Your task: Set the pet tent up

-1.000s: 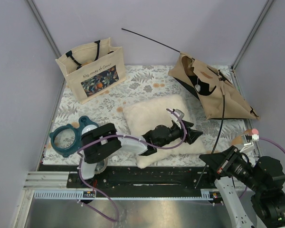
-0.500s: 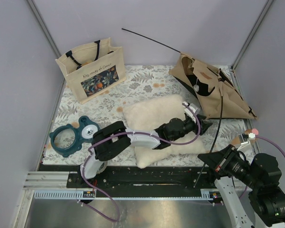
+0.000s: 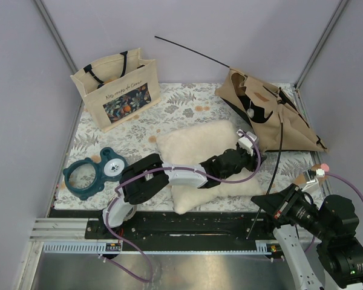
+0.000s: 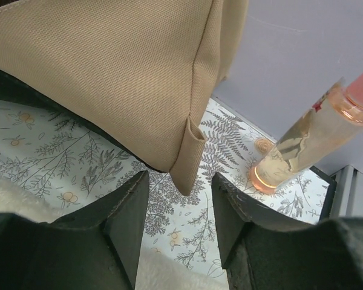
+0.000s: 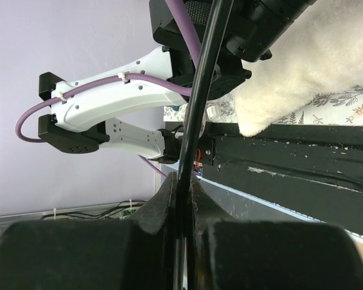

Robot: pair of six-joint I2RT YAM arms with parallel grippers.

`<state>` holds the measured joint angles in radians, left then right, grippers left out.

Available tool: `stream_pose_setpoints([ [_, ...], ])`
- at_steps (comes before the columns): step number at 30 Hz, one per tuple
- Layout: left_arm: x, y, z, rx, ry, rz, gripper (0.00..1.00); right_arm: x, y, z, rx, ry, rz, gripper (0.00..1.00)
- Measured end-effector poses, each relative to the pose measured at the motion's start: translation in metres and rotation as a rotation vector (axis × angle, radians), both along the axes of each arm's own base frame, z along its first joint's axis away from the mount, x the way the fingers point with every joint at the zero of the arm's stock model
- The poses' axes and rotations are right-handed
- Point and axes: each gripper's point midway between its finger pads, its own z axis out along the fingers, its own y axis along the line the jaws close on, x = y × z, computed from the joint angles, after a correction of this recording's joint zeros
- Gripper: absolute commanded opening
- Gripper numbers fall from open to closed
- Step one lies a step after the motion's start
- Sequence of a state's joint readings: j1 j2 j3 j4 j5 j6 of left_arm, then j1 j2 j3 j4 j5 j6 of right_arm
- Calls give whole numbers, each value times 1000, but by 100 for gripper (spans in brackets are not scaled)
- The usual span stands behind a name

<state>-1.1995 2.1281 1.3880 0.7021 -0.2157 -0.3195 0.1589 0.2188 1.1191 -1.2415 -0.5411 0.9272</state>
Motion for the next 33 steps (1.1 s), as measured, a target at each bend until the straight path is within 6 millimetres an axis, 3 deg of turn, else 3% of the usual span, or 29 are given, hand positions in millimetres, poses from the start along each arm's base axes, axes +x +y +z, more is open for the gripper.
stream_pose_setpoints([
  [9,10,-7,-1,5,-1,31,37,0,0,1,5,1,-1,0],
  [13,13,-8,-3,7,0,37,19,0,0,1,5,1,-1,0],
  [16,16,-6,-5,14,3,43,0,0,0,1,5,1,0,0],
  [25,16,0,-11,9,-4,44,0,1,0,-5,1,8,-1,0],
  [30,6,23,-26,49,14,39,0,2,0,-22,-20,25,6,0],
  [33,-1,42,-18,49,16,40,0,4,0,-35,-38,35,12,0],
])
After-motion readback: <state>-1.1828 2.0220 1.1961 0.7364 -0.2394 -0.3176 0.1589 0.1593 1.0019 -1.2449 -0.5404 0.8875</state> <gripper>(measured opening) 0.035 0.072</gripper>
